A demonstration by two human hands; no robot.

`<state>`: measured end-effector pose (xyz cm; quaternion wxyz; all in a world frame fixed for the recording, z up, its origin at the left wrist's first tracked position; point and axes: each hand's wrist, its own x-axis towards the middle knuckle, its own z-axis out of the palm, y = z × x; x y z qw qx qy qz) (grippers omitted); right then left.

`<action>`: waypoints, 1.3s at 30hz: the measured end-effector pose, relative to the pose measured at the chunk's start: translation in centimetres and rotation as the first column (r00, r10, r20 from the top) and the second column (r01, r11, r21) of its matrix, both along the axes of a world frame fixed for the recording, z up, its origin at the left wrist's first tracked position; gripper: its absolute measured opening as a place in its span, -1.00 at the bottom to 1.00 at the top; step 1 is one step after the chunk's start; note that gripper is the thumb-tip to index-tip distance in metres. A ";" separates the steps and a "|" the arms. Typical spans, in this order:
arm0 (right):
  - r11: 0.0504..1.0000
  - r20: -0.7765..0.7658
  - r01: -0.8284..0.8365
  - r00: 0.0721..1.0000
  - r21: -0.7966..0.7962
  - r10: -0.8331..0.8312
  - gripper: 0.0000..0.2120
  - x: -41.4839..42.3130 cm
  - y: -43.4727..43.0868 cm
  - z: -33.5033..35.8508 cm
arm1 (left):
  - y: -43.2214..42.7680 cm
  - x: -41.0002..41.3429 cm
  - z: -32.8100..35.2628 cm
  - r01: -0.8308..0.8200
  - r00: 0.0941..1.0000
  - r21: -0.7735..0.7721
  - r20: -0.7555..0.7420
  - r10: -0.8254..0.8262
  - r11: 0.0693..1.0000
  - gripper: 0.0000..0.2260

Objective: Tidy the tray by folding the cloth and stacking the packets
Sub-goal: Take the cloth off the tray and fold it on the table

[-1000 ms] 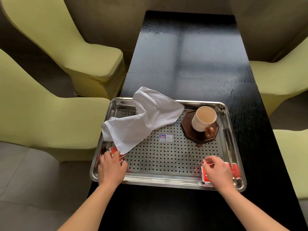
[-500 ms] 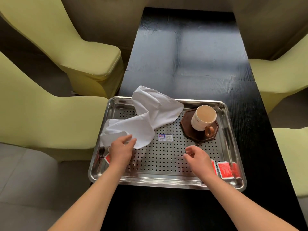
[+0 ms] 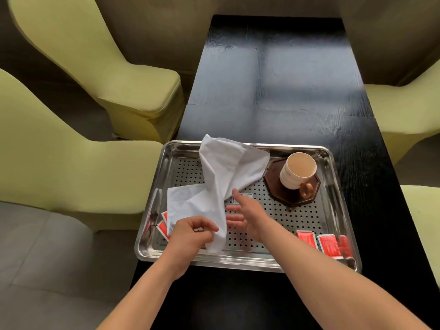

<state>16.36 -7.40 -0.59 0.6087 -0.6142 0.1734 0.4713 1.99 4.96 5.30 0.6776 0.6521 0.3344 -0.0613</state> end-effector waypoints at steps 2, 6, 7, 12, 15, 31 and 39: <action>1.000 0.032 0.012 0.999 -0.001 -0.012 -0.49 0.4 0.8 0.0 | 0.4 -0.7 0.5 0.162 0.986 0.017 -0.034 -0.162 0.987 -0.77; 0.998 0.096 0.009 0.995 -0.055 -0.004 -0.32 1.6 1.6 0.0 | 0.8 -2.0 1.3 0.347 0.937 0.033 -0.058 -0.345 0.937 -0.73; 0.992 0.123 -0.049 0.990 -0.114 0.063 -0.32 1.9 1.6 0.1 | 1.0 -2.3 1.4 0.372 0.927 0.030 -0.060 -0.370 0.928 -0.72; 0.932 0.143 -0.290 0.935 -0.218 0.324 -0.89 2.0 1.7 0.6 | 1.3 -3.6 1.1 0.340 0.938 -0.033 -0.054 -0.342 0.940 -0.71; 0.984 0.131 -0.127 0.981 -0.122 0.143 -0.84 1.5 0.9 1.0 | 1.1 -3.8 0.0 0.080 0.991 -0.018 -0.106 -0.082 0.997 -0.74; 0.953 -0.035 -0.104 0.992 0.284 0.119 -0.84 -7.0 -5.2 5.3 | -2.8 2.0 -2.9 -0.385 0.923 -0.503 -0.220 0.316 0.774 -0.58; 0.986 0.070 -0.128 0.990 0.109 0.121 -0.73 -6.3 -8.3 4.2 | -2.8 2.4 -3.3 -0.346 0.932 -0.414 -0.044 0.361 0.842 -0.71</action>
